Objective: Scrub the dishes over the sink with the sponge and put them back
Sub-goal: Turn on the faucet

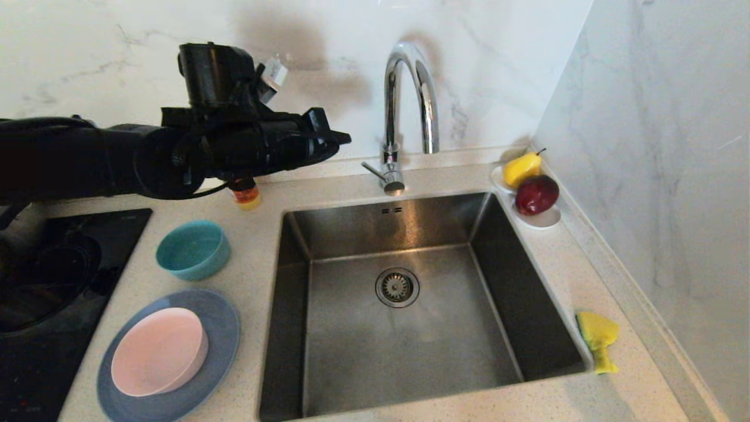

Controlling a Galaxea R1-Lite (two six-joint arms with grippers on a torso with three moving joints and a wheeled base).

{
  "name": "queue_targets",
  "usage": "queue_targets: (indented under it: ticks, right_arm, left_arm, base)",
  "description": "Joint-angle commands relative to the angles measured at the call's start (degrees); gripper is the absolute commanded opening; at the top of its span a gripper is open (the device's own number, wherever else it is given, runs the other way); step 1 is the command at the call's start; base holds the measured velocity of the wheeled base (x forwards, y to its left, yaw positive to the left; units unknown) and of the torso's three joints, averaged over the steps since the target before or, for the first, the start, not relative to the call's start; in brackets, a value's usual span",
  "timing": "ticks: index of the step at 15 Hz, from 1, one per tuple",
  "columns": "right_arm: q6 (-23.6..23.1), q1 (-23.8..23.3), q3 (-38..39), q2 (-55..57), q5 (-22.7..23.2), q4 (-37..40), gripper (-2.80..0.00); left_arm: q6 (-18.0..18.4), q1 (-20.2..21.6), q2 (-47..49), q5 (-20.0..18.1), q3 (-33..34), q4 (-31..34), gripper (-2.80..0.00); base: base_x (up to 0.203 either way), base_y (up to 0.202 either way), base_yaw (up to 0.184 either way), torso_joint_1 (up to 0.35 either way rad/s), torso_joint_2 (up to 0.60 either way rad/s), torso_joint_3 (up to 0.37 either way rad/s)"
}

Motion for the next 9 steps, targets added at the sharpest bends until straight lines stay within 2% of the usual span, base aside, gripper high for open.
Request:
queue_targets:
  ticks: [1,7,9]
  right_arm:
    - [0.0,0.0,0.0,0.0,0.0,0.0,-2.8]
    - [0.0,0.0,0.0,0.0,0.0,0.1,-2.8]
    - [0.0,0.0,0.0,0.0,0.0,0.1,-2.8]
  left_arm:
    - [-0.2,0.0,6.2,0.0,-3.7,-0.1,-2.8]
    - [-0.1,0.0,13.0,0.2,-10.6,-0.2,-2.8]
    - [-0.1,0.0,15.0,2.2,-13.6,-0.1,-2.8]
  base:
    - [0.0,0.0,0.0,0.0,0.0,0.0]
    - [0.0,0.0,0.0,0.0,0.0,0.0]
    - [0.0,0.0,0.0,0.0,0.0,0.0]
